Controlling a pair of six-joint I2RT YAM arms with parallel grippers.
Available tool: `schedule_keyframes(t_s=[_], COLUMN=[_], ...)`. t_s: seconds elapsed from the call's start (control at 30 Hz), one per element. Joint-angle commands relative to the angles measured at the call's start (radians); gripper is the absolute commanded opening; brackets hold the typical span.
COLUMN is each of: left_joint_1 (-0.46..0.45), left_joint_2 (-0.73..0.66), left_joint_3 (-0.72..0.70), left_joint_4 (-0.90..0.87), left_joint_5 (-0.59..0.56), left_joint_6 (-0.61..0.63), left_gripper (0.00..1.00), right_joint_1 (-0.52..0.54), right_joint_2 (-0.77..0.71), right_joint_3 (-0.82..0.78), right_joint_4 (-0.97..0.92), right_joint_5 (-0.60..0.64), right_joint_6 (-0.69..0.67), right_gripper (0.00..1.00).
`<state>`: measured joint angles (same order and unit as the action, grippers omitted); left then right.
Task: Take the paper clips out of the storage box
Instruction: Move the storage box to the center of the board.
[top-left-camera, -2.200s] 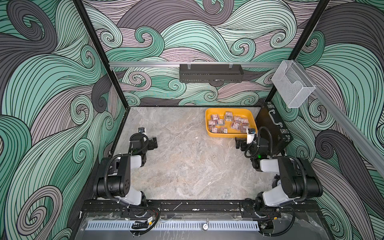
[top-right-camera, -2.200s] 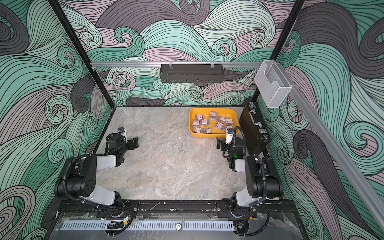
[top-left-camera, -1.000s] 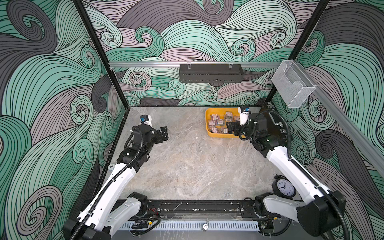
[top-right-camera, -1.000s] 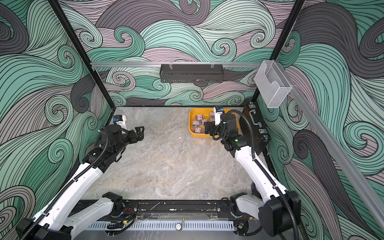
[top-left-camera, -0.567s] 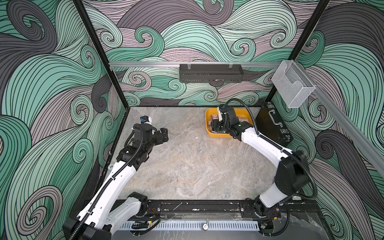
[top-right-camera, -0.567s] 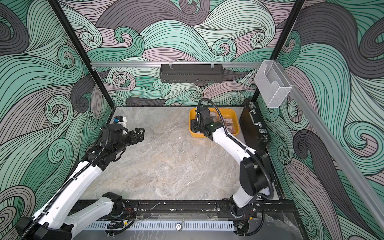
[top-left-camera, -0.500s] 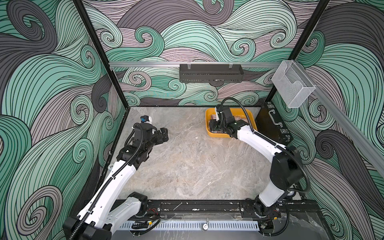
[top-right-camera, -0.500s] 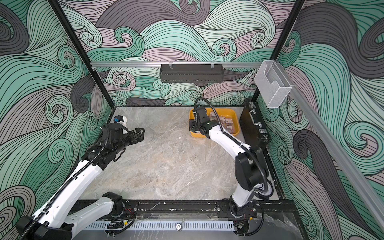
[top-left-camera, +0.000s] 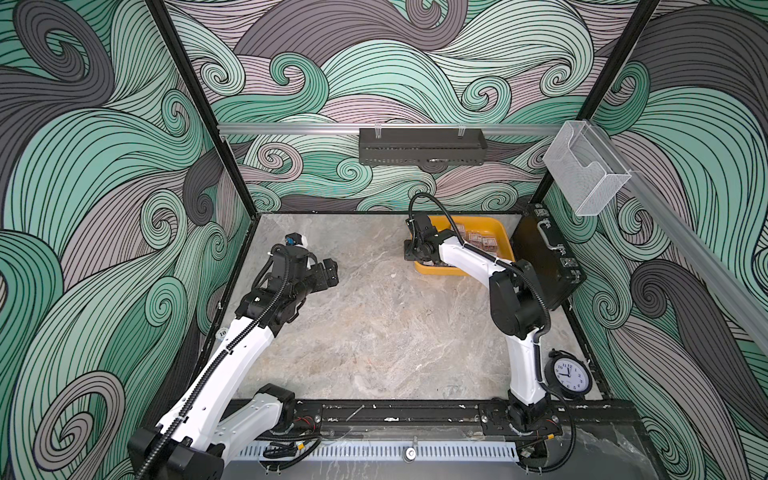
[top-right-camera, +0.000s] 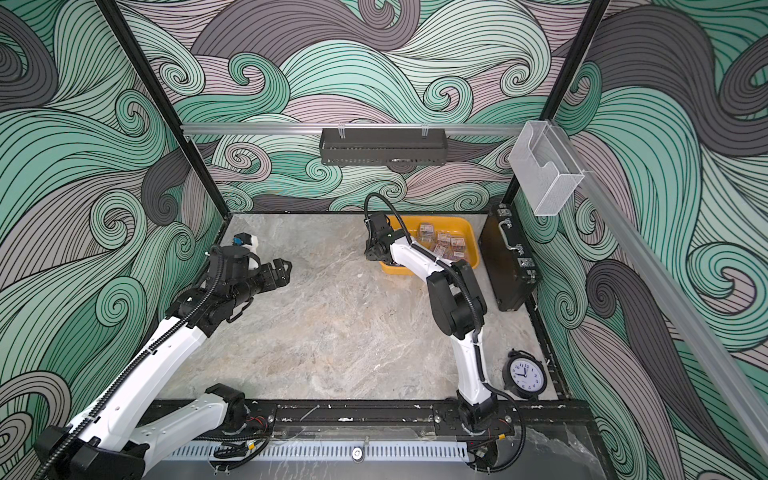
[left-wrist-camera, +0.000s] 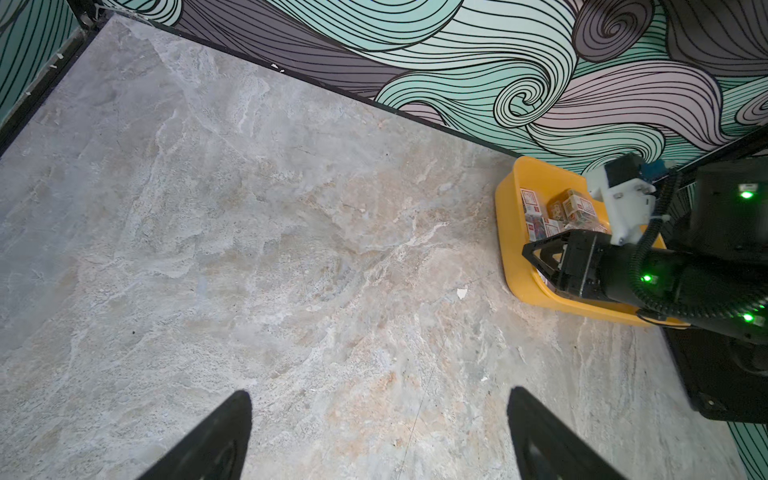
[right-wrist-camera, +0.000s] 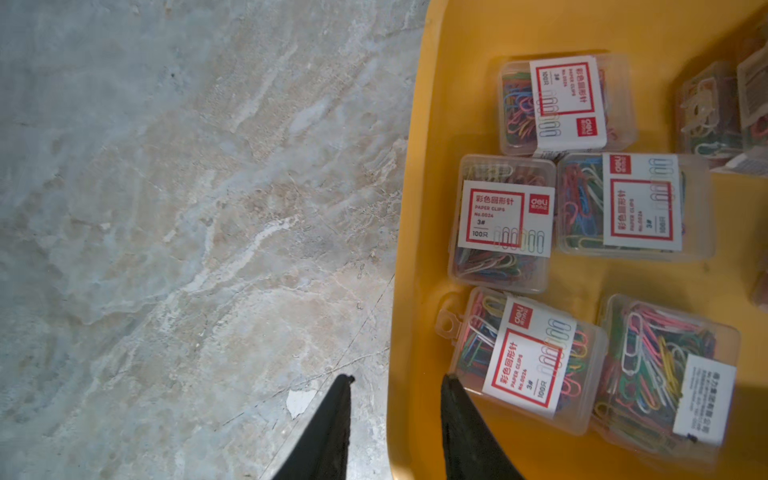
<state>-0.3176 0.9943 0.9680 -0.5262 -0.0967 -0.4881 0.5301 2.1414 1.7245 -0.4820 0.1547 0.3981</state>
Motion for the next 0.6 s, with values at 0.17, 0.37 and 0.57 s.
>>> schedule_keyframes(t_s=[0.17,0.37,0.57], left_joint_1=[-0.01,-0.012,-0.012], left_joint_2=[0.038,0.058,0.121], left_joint_3=[0.047,0.055,0.073], left_joint_4=[-0.046,-0.047,-0.057], left_joint_5=[0.016,0.011,0.016], left_joint_6=[0.022,0.016,-0.027], left_gripper=[0.93,0.92,0.92], right_joint_1=[0.021,0.041,0.099], right_joint_2=[0.042,0.023,-0.016], right_joint_3=[0.052,0.043,0.005], right_joint_4=[-0.074,-0.079,-0.058], right_joint_5=[-0.006,-0.035,-0.038], right_joint_6=[0.004,0.002,0.053], right_gripper=[0.2,0.05,0.03])
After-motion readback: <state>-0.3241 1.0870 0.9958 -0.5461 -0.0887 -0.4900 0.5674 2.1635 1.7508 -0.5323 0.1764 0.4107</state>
